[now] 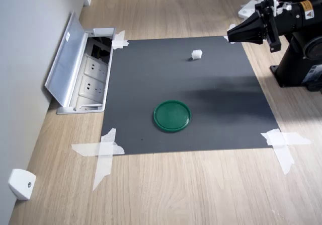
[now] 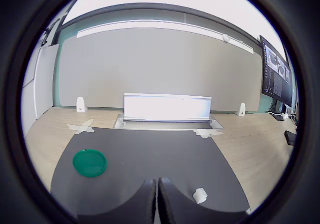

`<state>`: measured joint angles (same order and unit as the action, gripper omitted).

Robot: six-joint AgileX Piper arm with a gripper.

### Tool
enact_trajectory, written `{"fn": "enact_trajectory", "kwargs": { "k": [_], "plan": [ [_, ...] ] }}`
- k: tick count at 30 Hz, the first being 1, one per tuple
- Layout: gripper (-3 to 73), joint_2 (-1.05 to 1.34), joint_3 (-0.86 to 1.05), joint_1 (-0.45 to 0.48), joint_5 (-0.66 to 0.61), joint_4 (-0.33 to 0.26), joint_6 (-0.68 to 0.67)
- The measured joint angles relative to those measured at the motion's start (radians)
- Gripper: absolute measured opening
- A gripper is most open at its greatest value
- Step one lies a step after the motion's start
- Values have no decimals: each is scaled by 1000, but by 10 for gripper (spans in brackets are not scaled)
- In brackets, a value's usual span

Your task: Grasp a white terminal and put it on the green lid.

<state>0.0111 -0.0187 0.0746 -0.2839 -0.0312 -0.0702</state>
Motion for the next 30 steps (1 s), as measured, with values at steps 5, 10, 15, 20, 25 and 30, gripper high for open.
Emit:
{"fn": "enact_trajectory", "kwargs": {
  "k": [5, 10, 15, 20, 25, 30],
  "plan": [
    [-9, 0, 0, 0, 0, 0, 0],
    [-9, 0, 0, 0, 0, -5, 0],
    [-9, 0, 0, 0, 0, -29, 0],
    [-9, 0, -14, 0, -2, -31, 0],
    [-9, -42, -89, 0, -20, -28, 0],
    [-9, -176, -208, 0, -130, -12, 0]
  ]
}}
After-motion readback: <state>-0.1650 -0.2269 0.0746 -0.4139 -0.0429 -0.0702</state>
